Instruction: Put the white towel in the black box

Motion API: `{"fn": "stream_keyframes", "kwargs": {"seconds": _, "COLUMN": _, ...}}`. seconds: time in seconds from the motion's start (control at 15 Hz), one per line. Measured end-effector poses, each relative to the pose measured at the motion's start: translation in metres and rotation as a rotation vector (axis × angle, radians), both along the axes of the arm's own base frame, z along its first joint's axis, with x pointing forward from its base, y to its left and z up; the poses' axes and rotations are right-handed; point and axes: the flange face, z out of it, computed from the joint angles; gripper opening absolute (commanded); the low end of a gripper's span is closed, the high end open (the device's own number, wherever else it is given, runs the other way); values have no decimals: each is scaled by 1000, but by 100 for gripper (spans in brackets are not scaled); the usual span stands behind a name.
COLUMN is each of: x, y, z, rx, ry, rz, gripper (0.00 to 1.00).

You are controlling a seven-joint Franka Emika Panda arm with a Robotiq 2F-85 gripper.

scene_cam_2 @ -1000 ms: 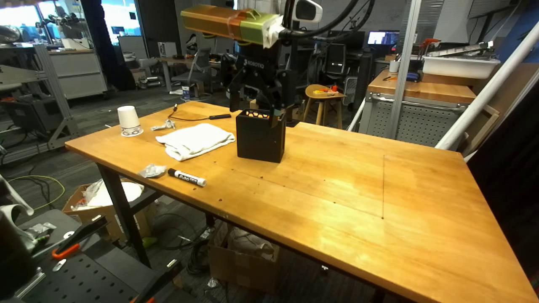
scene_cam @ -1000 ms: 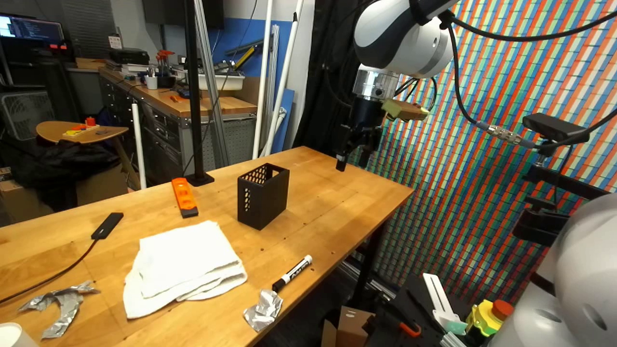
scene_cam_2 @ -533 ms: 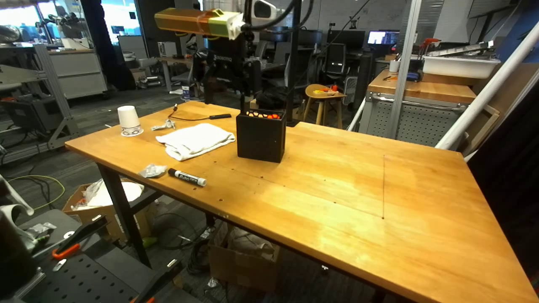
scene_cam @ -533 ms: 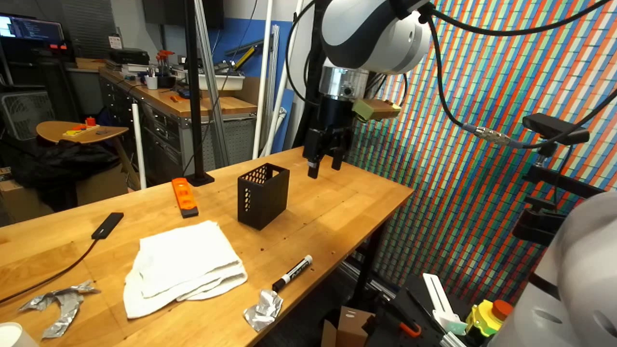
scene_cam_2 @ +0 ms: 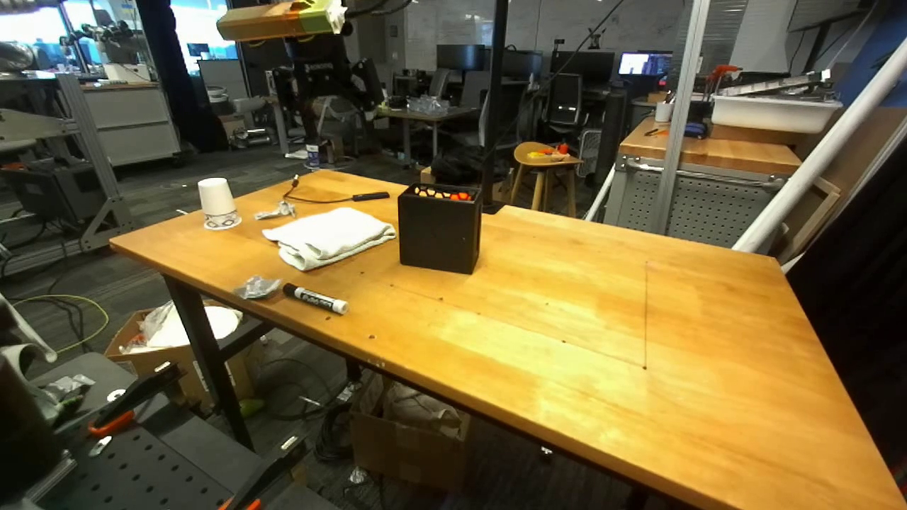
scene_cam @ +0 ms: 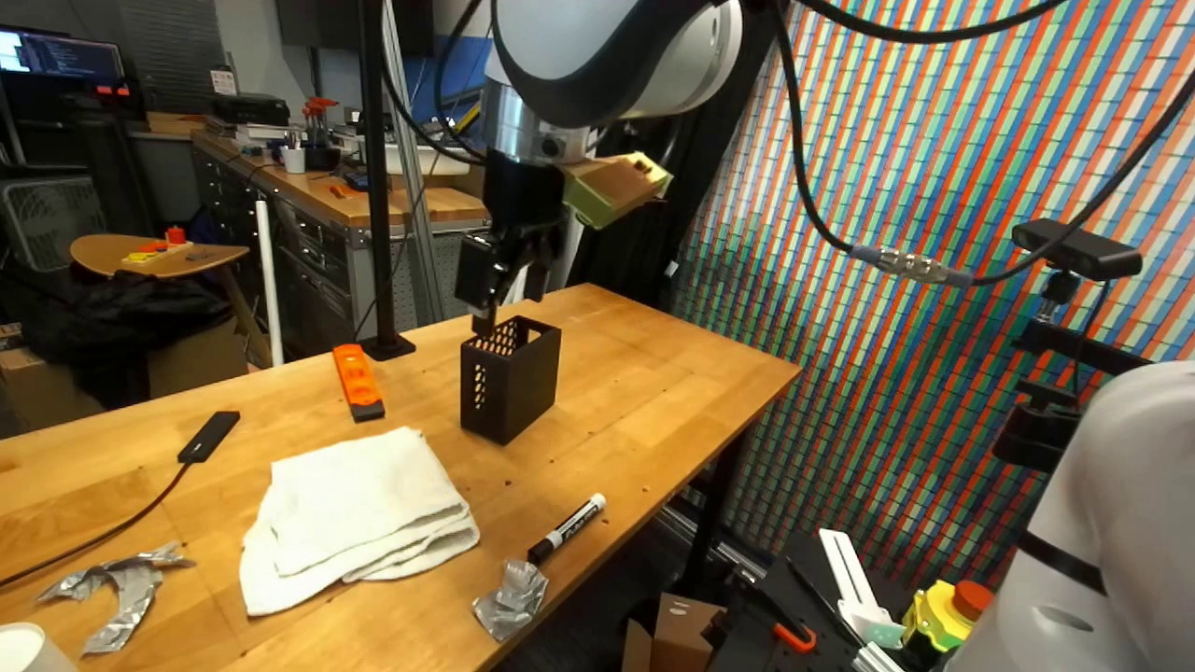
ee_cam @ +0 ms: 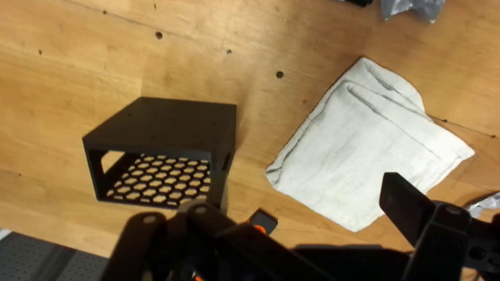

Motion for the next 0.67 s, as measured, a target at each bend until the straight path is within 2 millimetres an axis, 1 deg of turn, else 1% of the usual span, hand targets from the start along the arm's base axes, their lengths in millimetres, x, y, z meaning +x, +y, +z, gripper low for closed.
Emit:
{"fn": "stream_keyframes", "kwargs": {"seconds": 0.2, "x": 23, "y": 27, "z": 5, "rx": 5, "ry": -59, "rz": 62, "gripper": 100}}
{"fn": "stream_keyframes", "kwargs": {"seconds": 0.33, "x": 40, "y": 39, "z": 2, "rx": 15, "ry": -83, "rz": 93, "gripper": 100}}
{"fn": "stream_keyframes", "kwargs": {"seconds": 0.47, "x": 57, "y": 47, "z": -8, "rx": 21, "ry": -90, "rz": 121, "gripper": 100}}
{"fn": "stream_keyframes", "kwargs": {"seconds": 0.67, "x": 78, "y": 56, "z": -34, "rx": 25, "ry": -72, "rz": 159, "gripper": 100}}
